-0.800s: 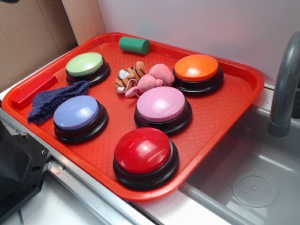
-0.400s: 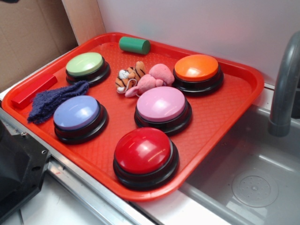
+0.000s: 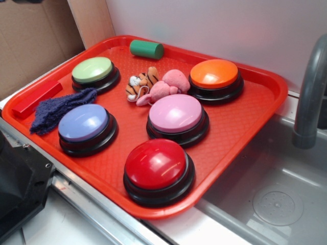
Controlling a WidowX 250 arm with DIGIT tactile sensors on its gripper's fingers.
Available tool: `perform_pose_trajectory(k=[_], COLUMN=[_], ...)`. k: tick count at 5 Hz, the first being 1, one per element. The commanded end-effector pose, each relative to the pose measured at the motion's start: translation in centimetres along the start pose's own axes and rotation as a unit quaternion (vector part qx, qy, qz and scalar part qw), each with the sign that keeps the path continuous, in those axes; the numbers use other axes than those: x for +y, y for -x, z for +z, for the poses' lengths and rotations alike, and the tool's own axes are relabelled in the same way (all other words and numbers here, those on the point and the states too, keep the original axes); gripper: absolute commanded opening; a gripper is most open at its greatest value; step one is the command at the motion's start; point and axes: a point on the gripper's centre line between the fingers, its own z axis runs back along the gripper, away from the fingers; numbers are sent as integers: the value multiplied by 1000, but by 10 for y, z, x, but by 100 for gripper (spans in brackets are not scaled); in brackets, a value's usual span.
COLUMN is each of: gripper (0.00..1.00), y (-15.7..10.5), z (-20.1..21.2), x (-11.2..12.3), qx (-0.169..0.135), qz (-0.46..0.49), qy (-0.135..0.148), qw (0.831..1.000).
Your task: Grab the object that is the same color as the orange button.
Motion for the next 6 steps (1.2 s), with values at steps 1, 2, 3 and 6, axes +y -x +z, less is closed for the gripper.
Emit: perform_pose_trajectory(k=[1, 2, 3, 6], gripper=[100, 100, 100, 100], y=[-48, -66, -85, -109], z=[-38, -64, -94, -159], x=[11, 13, 20, 25], qx=[-37, -43, -58, -45], qz=[84, 105, 152, 195], qy=[3, 2, 19, 1], qw=[996, 994, 987, 980])
